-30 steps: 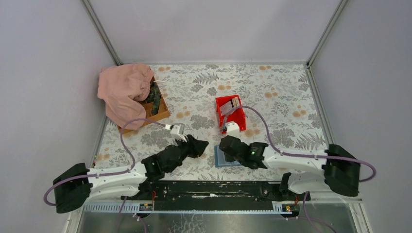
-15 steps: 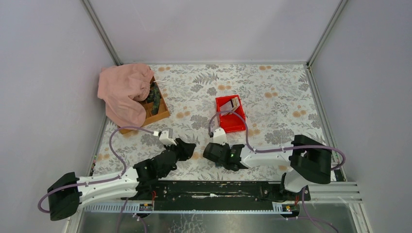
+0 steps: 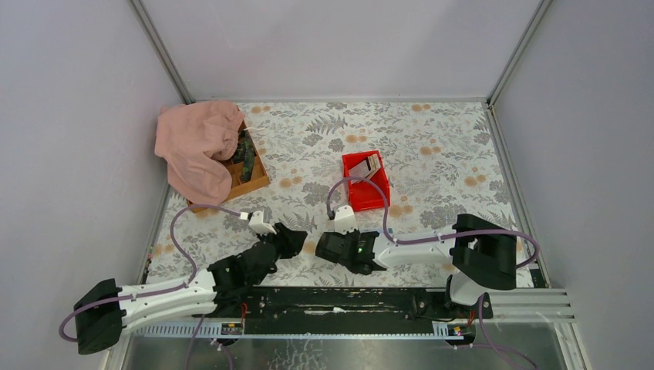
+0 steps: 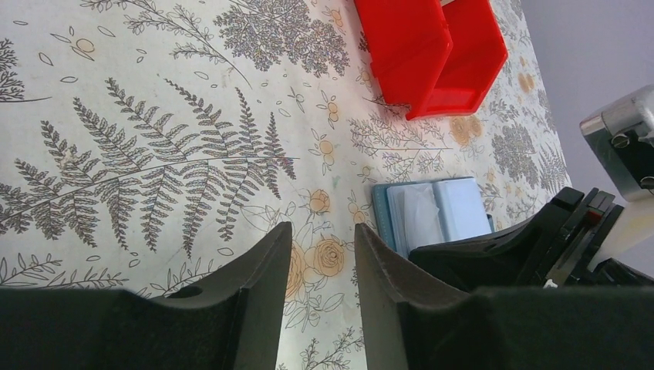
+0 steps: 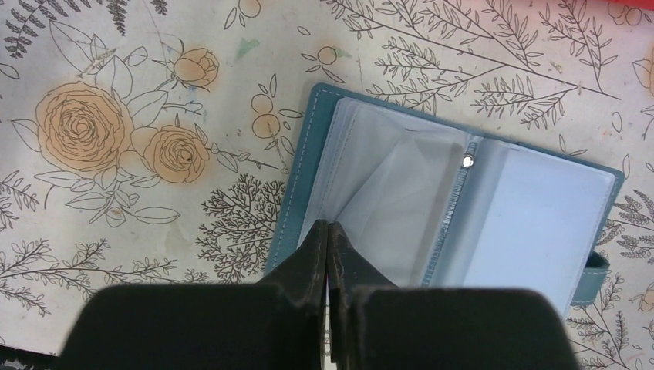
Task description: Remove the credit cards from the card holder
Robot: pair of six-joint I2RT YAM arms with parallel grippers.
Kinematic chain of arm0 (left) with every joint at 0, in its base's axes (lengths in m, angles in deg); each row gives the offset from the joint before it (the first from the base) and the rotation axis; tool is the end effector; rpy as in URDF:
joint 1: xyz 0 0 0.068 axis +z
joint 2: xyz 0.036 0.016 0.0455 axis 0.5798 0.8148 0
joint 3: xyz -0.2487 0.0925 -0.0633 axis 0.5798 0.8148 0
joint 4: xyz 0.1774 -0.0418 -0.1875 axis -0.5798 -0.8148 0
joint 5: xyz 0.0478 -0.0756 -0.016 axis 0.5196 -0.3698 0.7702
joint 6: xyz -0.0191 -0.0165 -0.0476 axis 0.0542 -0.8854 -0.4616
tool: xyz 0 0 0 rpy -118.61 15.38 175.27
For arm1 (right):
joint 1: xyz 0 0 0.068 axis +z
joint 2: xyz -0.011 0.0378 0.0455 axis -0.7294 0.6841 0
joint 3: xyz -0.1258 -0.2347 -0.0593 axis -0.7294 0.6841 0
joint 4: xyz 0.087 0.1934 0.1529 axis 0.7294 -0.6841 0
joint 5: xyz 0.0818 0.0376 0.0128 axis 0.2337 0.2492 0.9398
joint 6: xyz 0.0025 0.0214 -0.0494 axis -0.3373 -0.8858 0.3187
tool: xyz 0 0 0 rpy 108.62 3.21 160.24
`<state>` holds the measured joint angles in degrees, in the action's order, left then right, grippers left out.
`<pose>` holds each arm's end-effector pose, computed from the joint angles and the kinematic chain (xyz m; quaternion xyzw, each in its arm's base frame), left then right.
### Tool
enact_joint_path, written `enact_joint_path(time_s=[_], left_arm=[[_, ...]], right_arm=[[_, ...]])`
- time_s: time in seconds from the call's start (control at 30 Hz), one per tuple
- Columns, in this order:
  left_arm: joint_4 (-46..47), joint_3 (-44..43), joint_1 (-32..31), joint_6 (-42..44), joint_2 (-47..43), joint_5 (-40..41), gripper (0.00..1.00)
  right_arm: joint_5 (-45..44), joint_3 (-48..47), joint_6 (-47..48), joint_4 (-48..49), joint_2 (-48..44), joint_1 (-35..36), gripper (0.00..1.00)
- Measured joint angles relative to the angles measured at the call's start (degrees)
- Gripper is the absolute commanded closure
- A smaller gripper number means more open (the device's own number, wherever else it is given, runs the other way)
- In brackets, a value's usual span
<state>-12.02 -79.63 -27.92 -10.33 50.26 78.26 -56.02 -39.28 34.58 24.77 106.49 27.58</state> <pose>0.0818 -0.1179 0.1503 -0.0950 0.8043 -0.3225 0.4899 0.1009 0.2860 0.1599 -0.1694 0.9136 0.0480 0.3665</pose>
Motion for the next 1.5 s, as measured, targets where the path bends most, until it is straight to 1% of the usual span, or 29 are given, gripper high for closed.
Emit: enact_joint_path(time_s=[0.27,0.43,0.6,0.73,0.87,1.03,1.17,1.3,1.37,1.5], left_arm=[[0.52,0.24,0.0,0.04,1.64,-0.79,0.58],[2.62,0.26,0.0,0.55,4.96,-2.32,0.57],[8.0,0.22,0.0,2.4,9.25,-5.2,0.54],[12.46,-2.1,-0.04,4.42,15.98,-8.85,0.53],[16.87,-8.68,-0.92,6.19,25.64,-12.46,0.53],[21.68,-17.94,-2.29,7.3,37.7,-16.87,0.53],[23.54,-22.67,-3.04,7.5,45.72,-19.98,0.56],[23.74,-24.0,-3.15,7.26,50.58,-22.69,0.6],[23.63,-24.98,-3.15,7.02,52.81,-24.24,0.61],[23.34,-28.85,-3.52,6.75,57.42,-27.02,0.62]], right_arm=[[-0.24,0.35,-1.01,-1.9,-2.8,0.07,1.0],[-0.5,3.1,-1.84,-1.84,-10.05,0.07,1.0],[-1.07,7.21,-2.93,-1.49,-17.44,0.07,1.0],[-1.79,10.36,-3.93,-1.53,-21.94,0.09,1.0],[-2.16,12.13,-5.2,-1.97,-24.02,0.11,0.97],[-2.56,13.81,-7.04,-2.67,-25.66,0.11,0.97],[-3.5,16.04,-8.48,-3.21,-28.85,0.11,0.97],[-4.17,17.57,-9.44,-4.22,-32.06,0.11,0.92],[-4.68,18.23,-9.79,-4.52,-32.87,0.11,0.88],[-5.01,19.89,-10.8,-4.98,-34.05,0.11,0.68]])
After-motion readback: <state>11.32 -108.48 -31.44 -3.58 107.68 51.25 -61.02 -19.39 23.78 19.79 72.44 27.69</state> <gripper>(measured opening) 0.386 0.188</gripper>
